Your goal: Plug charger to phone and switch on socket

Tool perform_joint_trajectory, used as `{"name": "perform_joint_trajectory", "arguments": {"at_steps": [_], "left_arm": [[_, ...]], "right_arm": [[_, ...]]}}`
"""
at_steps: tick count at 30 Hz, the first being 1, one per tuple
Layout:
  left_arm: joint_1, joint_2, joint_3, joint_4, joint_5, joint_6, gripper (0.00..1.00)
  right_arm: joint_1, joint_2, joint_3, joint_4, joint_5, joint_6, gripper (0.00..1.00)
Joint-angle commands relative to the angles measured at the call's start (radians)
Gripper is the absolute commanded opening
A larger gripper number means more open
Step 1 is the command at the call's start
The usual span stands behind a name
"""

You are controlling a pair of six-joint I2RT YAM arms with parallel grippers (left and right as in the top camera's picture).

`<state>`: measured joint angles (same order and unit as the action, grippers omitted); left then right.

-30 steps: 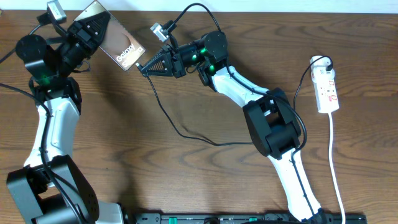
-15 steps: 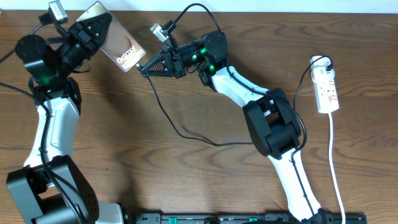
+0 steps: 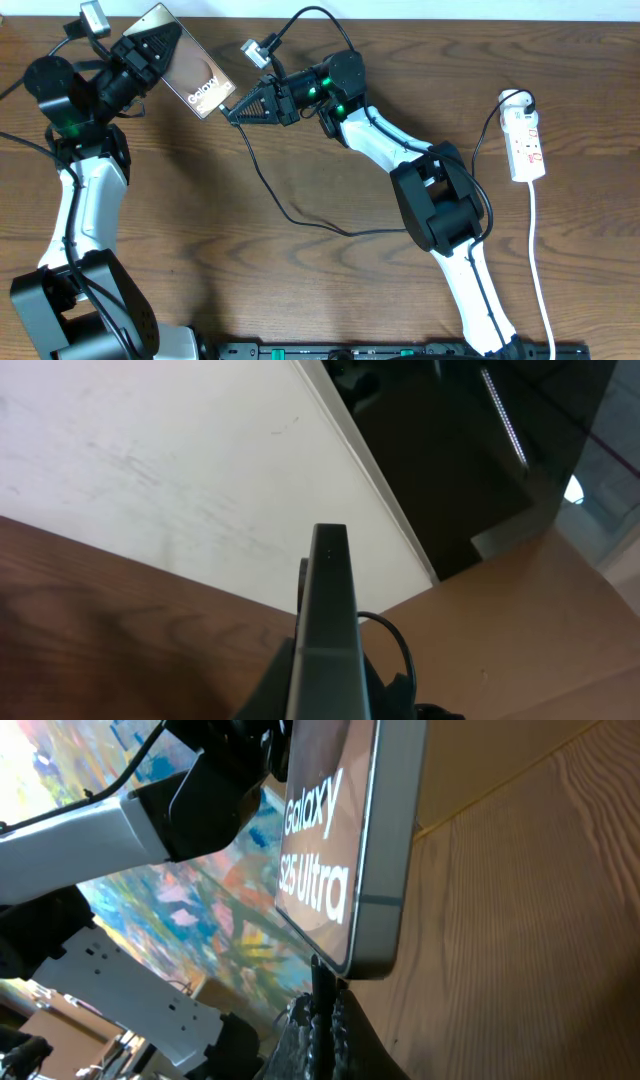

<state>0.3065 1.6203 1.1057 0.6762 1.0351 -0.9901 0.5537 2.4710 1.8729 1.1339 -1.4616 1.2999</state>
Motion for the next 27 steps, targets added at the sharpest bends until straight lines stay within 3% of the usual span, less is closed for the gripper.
{"name": "perform_joint_trajectory", "arguments": {"at_steps": [1,15,27], "left_arm": [[-0.003,-0.019,0.011,0.005,0.057,0.021,0.07],[-0.002,-0.019,0.011,0.005,0.031,0.091,0.07],[-0.003,-0.019,0.011,0.005,0.031,-0.003,0.07]], "right_arm": [[-0.004,-0.032,0.016,0.004,0.057,0.016,0.01],[-0.005,-0.032,0.016,0.011,0.056,0.016,0.01],[-0.006,-0.032,0.016,0.012,0.056,0.016,0.01]]}}
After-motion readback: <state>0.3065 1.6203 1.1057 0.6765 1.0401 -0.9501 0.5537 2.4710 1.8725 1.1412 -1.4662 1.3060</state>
